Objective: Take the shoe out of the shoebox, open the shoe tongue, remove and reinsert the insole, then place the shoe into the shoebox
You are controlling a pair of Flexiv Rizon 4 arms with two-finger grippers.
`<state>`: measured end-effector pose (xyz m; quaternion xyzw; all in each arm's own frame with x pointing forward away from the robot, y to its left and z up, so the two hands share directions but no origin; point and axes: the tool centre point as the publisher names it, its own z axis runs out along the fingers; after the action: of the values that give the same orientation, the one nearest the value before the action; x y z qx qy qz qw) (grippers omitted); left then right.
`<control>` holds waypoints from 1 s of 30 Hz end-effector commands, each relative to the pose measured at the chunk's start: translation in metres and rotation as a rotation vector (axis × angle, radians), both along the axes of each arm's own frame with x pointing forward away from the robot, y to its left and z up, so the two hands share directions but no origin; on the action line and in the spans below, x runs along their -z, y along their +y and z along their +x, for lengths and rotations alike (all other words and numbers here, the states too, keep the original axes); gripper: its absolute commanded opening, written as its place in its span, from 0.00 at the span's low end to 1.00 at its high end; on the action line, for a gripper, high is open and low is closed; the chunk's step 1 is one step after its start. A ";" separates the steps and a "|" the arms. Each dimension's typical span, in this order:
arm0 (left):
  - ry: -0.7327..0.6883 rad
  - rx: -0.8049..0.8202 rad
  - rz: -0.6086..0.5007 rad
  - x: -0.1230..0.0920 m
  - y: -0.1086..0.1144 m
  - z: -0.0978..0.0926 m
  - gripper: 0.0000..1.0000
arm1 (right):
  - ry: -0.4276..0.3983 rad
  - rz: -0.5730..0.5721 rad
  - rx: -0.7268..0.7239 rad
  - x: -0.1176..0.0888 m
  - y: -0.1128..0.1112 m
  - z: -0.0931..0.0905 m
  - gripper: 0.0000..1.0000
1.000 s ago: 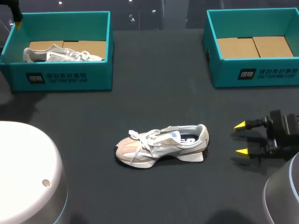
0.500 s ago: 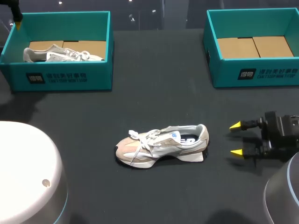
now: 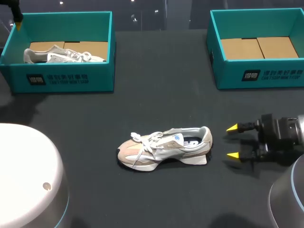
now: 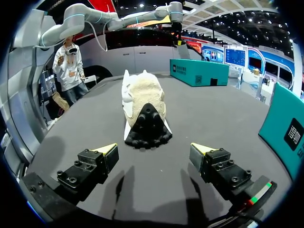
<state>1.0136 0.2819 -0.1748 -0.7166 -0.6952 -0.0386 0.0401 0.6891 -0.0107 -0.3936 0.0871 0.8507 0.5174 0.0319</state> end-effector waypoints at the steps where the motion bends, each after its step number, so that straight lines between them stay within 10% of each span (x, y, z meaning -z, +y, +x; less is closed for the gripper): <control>1: -0.003 0.001 0.001 0.000 0.000 -0.002 1.00 | -0.004 -0.001 0.007 0.002 0.005 -0.001 1.00; 30: -0.003 0.001 0.001 0.000 0.000 -0.002 1.00 | 0.042 0.024 0.052 0.009 0.044 -0.002 1.00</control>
<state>1.0136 0.2819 -0.1748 -0.7166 -0.6952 -0.0386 0.0401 0.6875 0.0293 -0.4022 0.1186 0.8402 0.5284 0.0262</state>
